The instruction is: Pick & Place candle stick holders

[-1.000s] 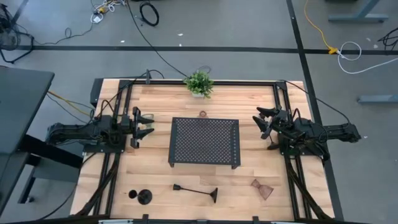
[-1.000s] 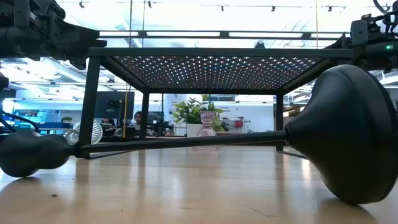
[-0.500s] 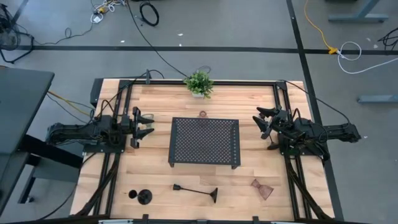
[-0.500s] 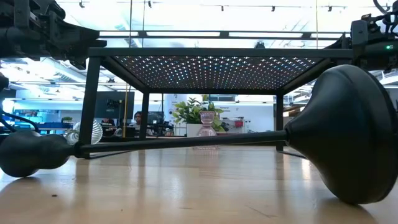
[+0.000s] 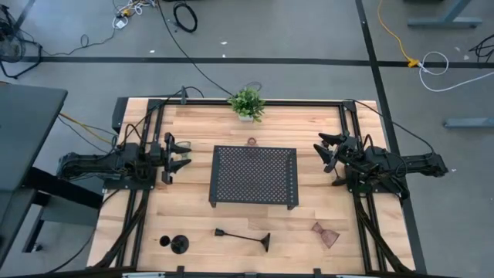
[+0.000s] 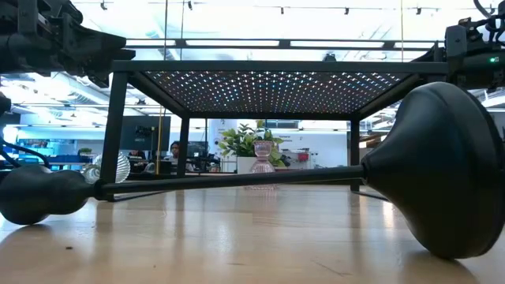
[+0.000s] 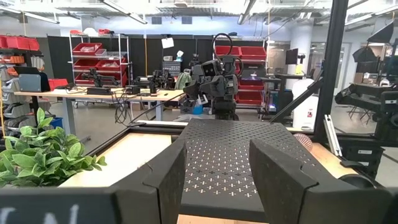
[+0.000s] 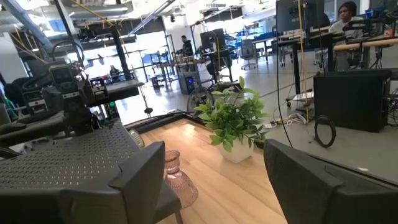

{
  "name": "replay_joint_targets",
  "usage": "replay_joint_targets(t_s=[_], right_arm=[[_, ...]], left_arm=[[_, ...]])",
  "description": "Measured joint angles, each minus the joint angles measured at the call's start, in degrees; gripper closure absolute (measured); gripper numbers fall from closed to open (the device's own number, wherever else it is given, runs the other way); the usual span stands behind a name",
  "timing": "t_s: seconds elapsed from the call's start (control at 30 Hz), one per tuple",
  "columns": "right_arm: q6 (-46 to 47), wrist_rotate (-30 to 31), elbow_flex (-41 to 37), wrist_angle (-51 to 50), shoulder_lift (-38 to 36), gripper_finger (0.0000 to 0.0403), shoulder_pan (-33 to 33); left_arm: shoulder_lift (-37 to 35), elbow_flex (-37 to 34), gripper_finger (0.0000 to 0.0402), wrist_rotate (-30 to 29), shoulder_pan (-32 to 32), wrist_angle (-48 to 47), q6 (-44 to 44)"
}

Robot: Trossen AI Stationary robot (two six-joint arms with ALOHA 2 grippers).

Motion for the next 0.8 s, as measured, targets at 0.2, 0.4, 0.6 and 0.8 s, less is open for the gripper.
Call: replay_joint_targets(t_s=[0.2,0.4,0.6,0.8], right_arm=[[0.0,0.0,0.0,0.0,0.0,0.013,0.0],[0.0,0.0,0.0,0.0,0.0,0.013,0.0],[0.0,0.0,0.0,0.0,0.0,0.013,0.0],[-8.2,1.1,0.0,1.9,0.0,0.013,-0.1]], left_arm=[[0.0,0.0,0.0223,0.0,0.0,-0.1,-1.0],[0.0,0.0,0.0223,-0.9,0.0,1.5,-1.0],[0.0,0.0,0.0223,-5.1,0.0,1.9,-3.2],[0.0,0.0,0.0223,-6.9,0.0,1.7,-3.8]])
